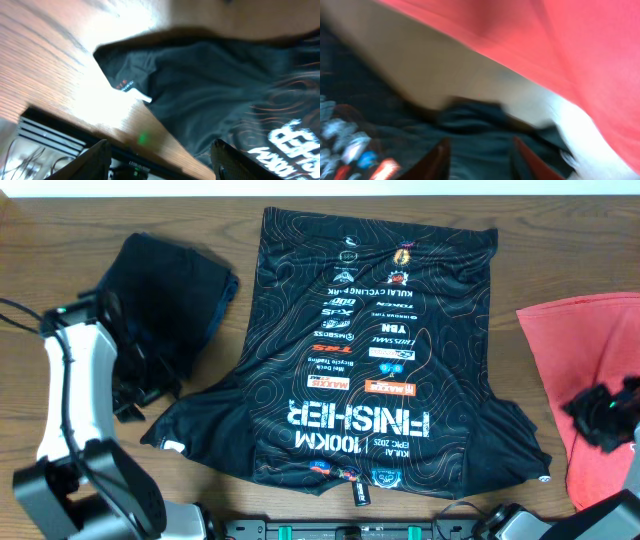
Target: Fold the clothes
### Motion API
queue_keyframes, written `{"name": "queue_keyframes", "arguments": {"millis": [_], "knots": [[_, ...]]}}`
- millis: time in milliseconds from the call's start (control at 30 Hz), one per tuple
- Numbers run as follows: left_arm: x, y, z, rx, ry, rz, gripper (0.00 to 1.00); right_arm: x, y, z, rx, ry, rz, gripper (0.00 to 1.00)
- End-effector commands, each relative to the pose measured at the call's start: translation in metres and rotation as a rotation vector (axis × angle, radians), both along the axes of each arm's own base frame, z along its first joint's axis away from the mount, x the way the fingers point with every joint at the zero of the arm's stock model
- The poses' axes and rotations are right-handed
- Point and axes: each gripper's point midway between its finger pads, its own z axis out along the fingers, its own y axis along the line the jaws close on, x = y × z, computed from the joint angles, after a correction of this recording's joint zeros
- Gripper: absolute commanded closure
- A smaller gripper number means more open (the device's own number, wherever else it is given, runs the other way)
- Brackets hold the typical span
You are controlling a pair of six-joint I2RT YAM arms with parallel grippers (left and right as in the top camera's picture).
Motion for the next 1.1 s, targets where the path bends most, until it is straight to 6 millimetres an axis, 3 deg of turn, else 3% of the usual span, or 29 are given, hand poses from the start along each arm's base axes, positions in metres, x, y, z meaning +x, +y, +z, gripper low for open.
{"name": "queue_keyframes", "arguments": {"millis": [0, 100, 233, 333, 467, 667, 733, 833, 867, 967, 1067], "knots": [[0.017, -0.006, 0.035, -0.027, -0.131, -0.005, 0.35, 0.050, 0.035, 0.048, 0.074, -0.268, 0.226, 0.70], [0.033, -0.028, 0.054, -0.119, -0.256, -0.074, 0.35, 0.080, 0.064, 0.066, 0.039, -0.358, 0.372, 0.73], [0.053, -0.069, 0.073, -0.233, -0.413, -0.250, 0.36, 0.122, 0.090, 0.070, -0.133, -0.420, 0.527, 0.50], [0.058, -0.092, 0.078, -0.235, -0.443, -0.352, 0.36, 0.159, 0.098, 0.063, -0.268, -0.450, 0.569, 0.42], [0.054, -0.126, 0.078, -0.260, -0.436, -0.487, 0.35, 0.198, 0.105, 0.040, -0.292, -0.474, 0.594, 0.41], [0.043, -0.180, 0.076, -0.301, -0.423, -0.678, 0.35, 0.247, 0.094, -0.006, -0.268, -0.422, 0.608, 0.41], [0.040, -0.197, 0.074, -0.312, -0.429, -0.735, 0.35, 0.258, 0.093, -0.022, -0.248, -0.395, 0.611, 0.43], [0.036, -0.214, 0.065, -0.294, -0.408, -0.753, 0.35, 0.260, 0.095, -0.046, -0.205, -0.332, 0.621, 0.53], [0.034, -0.215, 0.060, -0.271, -0.385, -0.750, 0.38, 0.259, 0.095, -0.050, -0.196, -0.317, 0.622, 0.55], [0.027, -0.217, 0.040, -0.220, -0.316, -0.756, 0.60, 0.253, 0.093, -0.053, -0.181, -0.296, 0.626, 0.62], [0.026, -0.225, 0.017, -0.235, -0.279, -0.723, 0.81, 0.251, 0.091, -0.037, -0.149, -0.336, 0.621, 0.65]]}}
